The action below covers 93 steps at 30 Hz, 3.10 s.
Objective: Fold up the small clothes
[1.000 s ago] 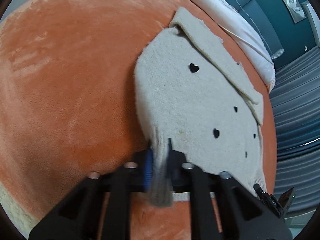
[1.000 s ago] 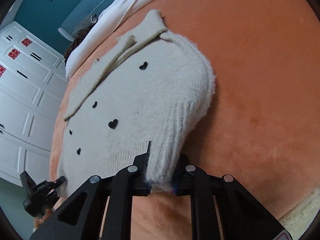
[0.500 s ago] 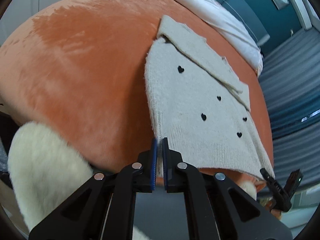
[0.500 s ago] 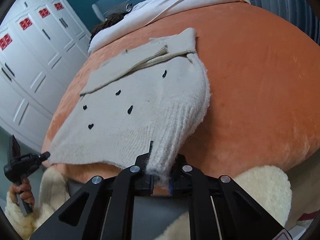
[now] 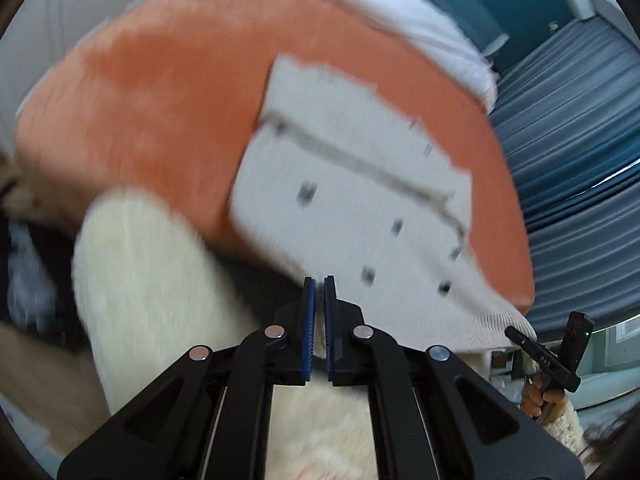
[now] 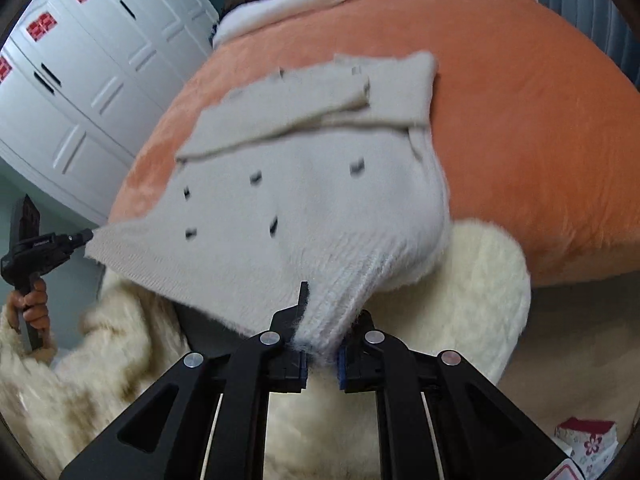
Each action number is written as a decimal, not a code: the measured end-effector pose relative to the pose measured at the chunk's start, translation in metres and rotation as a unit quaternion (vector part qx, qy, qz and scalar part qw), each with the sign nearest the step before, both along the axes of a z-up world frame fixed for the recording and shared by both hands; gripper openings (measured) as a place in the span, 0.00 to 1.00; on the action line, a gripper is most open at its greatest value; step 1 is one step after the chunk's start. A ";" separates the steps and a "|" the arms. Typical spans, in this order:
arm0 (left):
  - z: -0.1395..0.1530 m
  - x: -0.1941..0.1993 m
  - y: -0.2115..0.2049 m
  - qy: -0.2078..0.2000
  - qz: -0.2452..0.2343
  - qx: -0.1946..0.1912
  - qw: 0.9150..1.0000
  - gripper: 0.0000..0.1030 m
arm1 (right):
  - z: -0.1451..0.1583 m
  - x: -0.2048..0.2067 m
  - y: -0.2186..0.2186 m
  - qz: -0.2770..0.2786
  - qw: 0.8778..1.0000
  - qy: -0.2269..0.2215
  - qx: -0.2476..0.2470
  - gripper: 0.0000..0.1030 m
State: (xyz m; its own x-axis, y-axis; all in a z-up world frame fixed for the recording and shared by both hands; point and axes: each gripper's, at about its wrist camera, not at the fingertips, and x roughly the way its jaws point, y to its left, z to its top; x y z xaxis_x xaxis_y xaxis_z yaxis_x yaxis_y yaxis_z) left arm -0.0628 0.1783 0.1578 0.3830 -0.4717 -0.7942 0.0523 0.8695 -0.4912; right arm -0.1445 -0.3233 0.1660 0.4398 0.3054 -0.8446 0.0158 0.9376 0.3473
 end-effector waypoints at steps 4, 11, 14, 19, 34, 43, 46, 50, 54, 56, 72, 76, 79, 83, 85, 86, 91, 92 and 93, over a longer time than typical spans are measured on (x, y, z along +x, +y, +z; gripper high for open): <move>0.038 0.086 -0.025 -0.126 0.005 0.047 0.991 0.00 | 0.026 0.093 -0.015 -0.047 0.992 -0.114 0.023 0.12; -0.020 0.209 -0.058 -0.107 0.054 0.071 0.990 0.34 | -0.034 0.202 -0.018 -0.164 0.979 -0.120 -0.003 0.32; -0.049 0.201 -0.050 -0.068 0.056 0.045 0.995 0.67 | -0.044 0.185 -0.017 -0.191 0.973 -0.126 -0.006 0.50; -0.102 0.168 -0.042 -0.022 0.020 0.077 0.997 0.77 | -0.069 0.163 -0.012 -0.168 0.979 -0.104 -0.042 0.56; -0.117 0.141 -0.054 -0.021 -0.011 0.065 0.998 0.11 | -0.122 0.229 0.023 -0.061 0.992 -0.031 -0.106 0.04; -0.013 0.164 -0.038 -0.140 0.008 0.048 0.989 0.09 | -0.020 0.182 -0.017 -0.149 0.974 -0.171 -0.021 0.01; 0.010 0.205 -0.046 -0.173 0.009 0.061 0.983 0.09 | 0.013 0.187 -0.049 -0.200 0.955 -0.218 -0.009 0.00; -0.014 0.270 -0.067 -0.154 0.005 0.084 0.985 0.09 | 0.000 0.226 -0.086 -0.235 0.953 -0.192 -0.006 0.00; -0.056 0.300 -0.085 -0.101 -0.002 0.104 0.989 0.09 | -0.048 0.255 -0.081 -0.203 0.972 -0.115 0.023 0.13; -0.070 0.299 -0.088 -0.091 -0.004 0.101 0.991 0.10 | -0.068 0.268 -0.058 -0.156 0.984 -0.085 -0.004 0.30; -0.051 0.315 -0.077 -0.127 0.012 0.077 0.989 0.10 | -0.045 0.279 -0.056 -0.175 0.971 -0.161 -0.023 0.02; -0.088 0.349 -0.089 -0.081 0.009 0.100 0.992 0.10 | -0.081 0.302 -0.077 -0.189 0.976 -0.107 -0.021 0.02; -0.142 0.366 -0.096 -0.020 0.008 0.138 0.990 0.11 | -0.129 0.318 -0.070 -0.167 0.983 -0.041 -0.064 0.02; -0.141 0.351 -0.091 -0.037 0.042 0.128 0.990 0.31 | -0.121 0.303 -0.059 -0.181 0.980 -0.054 -0.070 0.06; -0.120 0.335 -0.086 -0.047 0.061 0.129 0.989 0.45 | -0.098 0.284 -0.046 -0.183 0.976 -0.082 -0.085 0.14; -0.108 0.323 -0.083 -0.060 0.064 0.123 0.989 0.46 | -0.086 0.270 -0.034 -0.172 0.976 -0.100 -0.086 0.14; -0.077 0.228 -0.102 -0.086 0.034 0.074 0.993 0.66 | -0.079 0.211 0.054 -0.072 0.992 -0.094 -0.031 0.14; -0.083 0.215 -0.112 -0.076 0.024 0.069 0.994 0.67 | -0.088 0.210 0.072 -0.056 0.995 -0.080 -0.014 0.14; -0.096 0.200 -0.127 -0.061 0.005 0.065 0.996 0.67 | -0.099 0.205 0.085 -0.044 0.997 -0.066 0.001 0.14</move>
